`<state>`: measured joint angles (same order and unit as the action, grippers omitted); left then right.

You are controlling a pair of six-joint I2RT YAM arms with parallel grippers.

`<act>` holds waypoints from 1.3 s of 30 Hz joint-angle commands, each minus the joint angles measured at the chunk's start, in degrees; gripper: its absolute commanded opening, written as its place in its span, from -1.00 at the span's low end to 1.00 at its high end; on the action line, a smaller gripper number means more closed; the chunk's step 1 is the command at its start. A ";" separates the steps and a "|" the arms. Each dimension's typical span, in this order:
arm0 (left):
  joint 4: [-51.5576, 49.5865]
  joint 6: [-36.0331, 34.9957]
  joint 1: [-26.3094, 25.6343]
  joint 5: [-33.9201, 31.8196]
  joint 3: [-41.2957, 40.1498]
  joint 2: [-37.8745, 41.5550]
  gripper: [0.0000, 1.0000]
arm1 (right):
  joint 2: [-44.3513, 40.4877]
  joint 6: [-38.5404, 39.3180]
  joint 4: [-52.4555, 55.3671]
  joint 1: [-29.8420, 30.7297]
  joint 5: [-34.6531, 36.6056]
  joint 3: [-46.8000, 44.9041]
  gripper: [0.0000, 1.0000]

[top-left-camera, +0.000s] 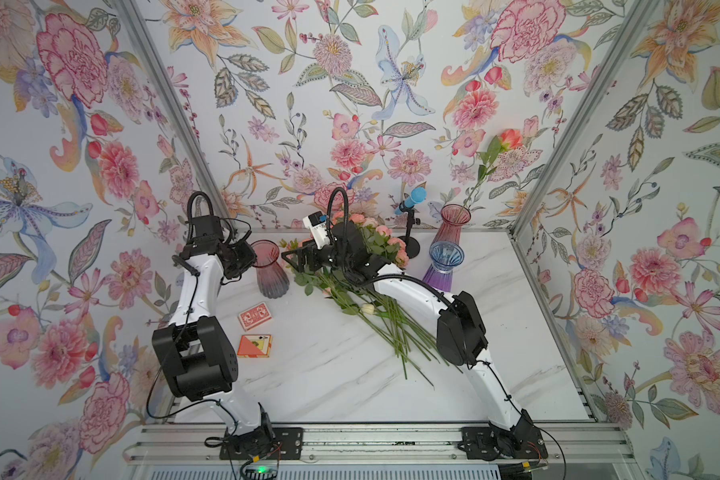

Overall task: Place the pink flowers into the vase
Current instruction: Place the vase at the center of the board.

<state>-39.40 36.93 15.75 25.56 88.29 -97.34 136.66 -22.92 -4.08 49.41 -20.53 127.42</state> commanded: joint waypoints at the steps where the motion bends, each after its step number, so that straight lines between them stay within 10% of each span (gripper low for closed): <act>1: 5.58 2.09 0.30 4.81 3.00 1.70 -1.00 | 2.12 -3.10 0.82 0.94 0.77 3.87 0.99; 39: 0.71 1.98 -4.23 0.80 -7.41 11.69 -1.00 | 2.82 -3.78 2.94 2.62 5.31 3.08 0.99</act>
<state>-43.68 38.81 11.86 24.18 80.82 -88.82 142.93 -27.00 -1.91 52.47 -15.81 131.13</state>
